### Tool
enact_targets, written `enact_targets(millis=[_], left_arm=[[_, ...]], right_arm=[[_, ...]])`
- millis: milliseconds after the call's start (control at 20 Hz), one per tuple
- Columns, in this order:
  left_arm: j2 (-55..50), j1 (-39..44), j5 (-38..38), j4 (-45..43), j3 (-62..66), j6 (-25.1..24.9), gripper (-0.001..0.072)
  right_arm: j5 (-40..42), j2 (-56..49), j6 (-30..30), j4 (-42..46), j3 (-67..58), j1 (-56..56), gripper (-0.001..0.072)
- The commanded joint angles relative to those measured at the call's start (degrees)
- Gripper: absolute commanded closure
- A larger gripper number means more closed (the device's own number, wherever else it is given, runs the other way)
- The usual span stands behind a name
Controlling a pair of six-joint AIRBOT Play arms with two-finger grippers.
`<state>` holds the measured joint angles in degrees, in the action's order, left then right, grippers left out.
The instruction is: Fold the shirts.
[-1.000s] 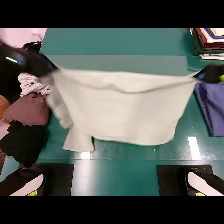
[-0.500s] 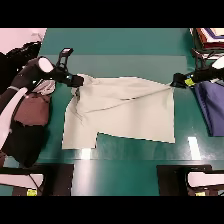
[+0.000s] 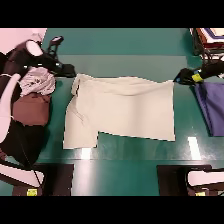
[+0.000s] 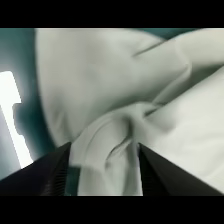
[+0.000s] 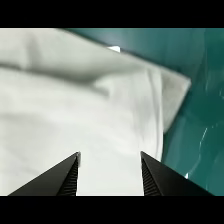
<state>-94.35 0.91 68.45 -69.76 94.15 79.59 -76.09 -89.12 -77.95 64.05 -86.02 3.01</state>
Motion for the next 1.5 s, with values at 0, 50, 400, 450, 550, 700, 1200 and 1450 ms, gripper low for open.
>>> enact_targets(millis=[0, 50, 400, 450, 550, 700, 1200, 1450], left_arm=[[1.70, -7.17, 12.70, 4.42, -1.51, -0.74, 0.0210], [2.73, -8.59, 13.05, 5.31, -4.31, -1.44, 0.0210], [7.50, -10.60, 5.07, 11.06, -30.88, -10.36, 0.0209], [7.50, -10.58, 3.10, 12.00, -33.24, -11.10, 0.0210], [7.50, -10.58, -0.39, 12.76, -36.48, -11.08, 0.0209], [7.50, -10.51, -2.62, 13.79, -38.05, -11.10, 0.0210], [13.92, -9.70, -5.29, 13.51, -37.83, -11.04, 0.0681], [18.23, -9.70, -5.46, 12.83, -37.86, -11.04, 0.0680]], right_arm=[[-3.89, 7.74, 3.15, -0.07, 8.35, 3.23, 0.0282], [-3.87, 9.99, 3.72, -0.07, 11.34, 3.93, 0.0282], [-1.51, 21.35, 3.91, -1.36, 26.27, 4.96, 0.0282], [-1.51, 22.16, 3.89, -1.86, 27.26, 4.96, 0.0283], [-1.55, 23.80, 3.89, -2.91, 28.63, 4.96, 0.0282], [-1.86, 25.27, 3.87, -3.04, 29.11, 4.96, 0.0282], [-7.74, 25.75, 0.20, 2.56, 41.55, 10.88, 0.0281], [-6.47, 25.75, -0.22, 1.51, 53.77, 16.50, 0.0281]])
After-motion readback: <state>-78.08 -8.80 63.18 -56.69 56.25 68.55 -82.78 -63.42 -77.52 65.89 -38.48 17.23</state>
